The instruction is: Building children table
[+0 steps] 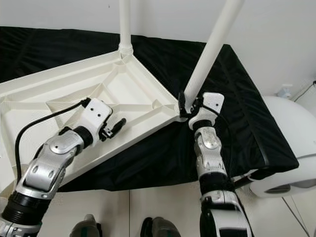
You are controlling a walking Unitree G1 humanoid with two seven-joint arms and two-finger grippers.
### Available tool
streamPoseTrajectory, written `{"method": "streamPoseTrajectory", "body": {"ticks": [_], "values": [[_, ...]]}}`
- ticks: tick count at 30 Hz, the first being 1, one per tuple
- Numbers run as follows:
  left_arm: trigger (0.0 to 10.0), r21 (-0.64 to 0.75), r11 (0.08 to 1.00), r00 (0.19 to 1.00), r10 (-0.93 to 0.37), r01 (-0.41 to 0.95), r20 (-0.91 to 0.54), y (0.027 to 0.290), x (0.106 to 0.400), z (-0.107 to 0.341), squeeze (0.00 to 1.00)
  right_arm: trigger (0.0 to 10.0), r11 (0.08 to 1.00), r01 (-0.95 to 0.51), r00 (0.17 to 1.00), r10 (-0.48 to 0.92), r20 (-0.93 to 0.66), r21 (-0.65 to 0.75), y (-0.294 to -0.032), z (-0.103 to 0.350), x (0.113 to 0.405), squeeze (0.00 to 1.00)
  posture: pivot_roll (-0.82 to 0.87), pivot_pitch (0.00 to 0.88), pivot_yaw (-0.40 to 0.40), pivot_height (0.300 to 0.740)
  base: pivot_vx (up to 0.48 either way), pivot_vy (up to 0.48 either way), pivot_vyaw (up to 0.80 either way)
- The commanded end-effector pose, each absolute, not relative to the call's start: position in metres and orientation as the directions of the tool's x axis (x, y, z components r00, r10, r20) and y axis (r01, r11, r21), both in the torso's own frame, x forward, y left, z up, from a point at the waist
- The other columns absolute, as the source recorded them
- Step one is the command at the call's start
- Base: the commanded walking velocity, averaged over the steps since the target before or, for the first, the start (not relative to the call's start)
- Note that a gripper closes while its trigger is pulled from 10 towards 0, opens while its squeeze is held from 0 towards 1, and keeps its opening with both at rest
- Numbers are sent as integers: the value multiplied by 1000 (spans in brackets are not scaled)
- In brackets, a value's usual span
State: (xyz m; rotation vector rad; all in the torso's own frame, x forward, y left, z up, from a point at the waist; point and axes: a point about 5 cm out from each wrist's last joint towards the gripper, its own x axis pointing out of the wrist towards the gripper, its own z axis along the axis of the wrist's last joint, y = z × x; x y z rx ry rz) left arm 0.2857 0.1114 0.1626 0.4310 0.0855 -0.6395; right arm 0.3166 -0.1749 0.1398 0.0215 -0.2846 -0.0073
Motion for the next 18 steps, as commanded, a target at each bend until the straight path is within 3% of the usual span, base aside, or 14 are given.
{"method": "streamPoseTrajectory", "body": {"ticks": [1, 18], "values": [[10000, 372, 669, 763, -599, 643, -241, 110, 284, 158, 0, 10000, 997, 59, 961, -68, 268, 41, -185, 135, 305, 0, 43, 58, -69, 740, 0, 0, 0], [10000, 378, 593, 704, -609, 710, -366, 127, 281, 144, 0, 10000, 1000, 27, 963, -29, 268, 12, -176, 141, 278, 0, 34, 52, -67, 740, 0, 0, 0]]}}
